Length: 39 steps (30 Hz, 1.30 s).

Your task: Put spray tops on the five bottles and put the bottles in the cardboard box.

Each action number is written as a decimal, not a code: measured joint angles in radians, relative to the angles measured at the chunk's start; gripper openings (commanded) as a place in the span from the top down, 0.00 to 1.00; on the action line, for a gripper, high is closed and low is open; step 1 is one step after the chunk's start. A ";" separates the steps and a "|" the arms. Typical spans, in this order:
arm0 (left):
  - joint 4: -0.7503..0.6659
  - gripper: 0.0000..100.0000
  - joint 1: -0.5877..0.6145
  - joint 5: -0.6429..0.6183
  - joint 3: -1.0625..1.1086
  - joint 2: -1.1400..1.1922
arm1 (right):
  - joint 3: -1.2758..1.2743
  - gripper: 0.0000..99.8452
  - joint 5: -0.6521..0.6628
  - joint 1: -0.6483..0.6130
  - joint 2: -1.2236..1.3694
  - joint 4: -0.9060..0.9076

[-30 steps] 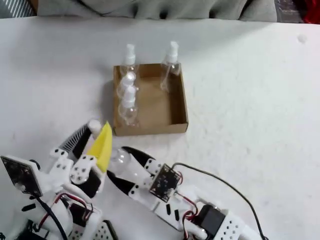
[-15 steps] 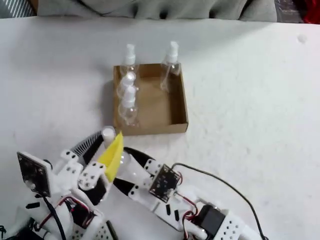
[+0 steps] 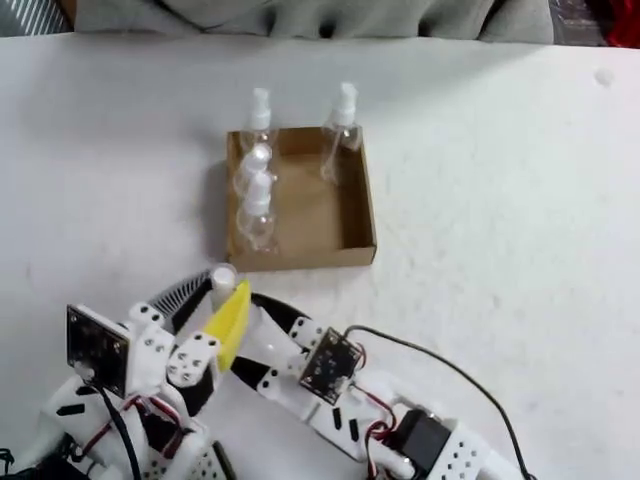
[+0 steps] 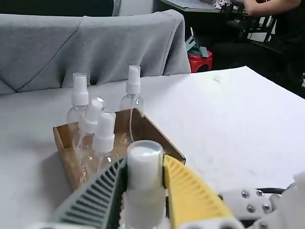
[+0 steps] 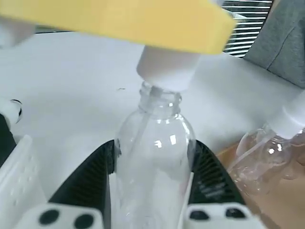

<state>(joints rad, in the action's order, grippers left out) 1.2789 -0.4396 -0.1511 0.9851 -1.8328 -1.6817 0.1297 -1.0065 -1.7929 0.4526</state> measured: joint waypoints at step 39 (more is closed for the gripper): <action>0.081 0.76 0.161 -0.032 -0.097 0.000 | 0.061 0.99 -0.005 0.338 0.000 0.000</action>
<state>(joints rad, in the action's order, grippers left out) 1.3602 -0.2785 -0.1834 0.8884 -1.8328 -1.6203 0.1250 -0.6690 -1.7929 0.4526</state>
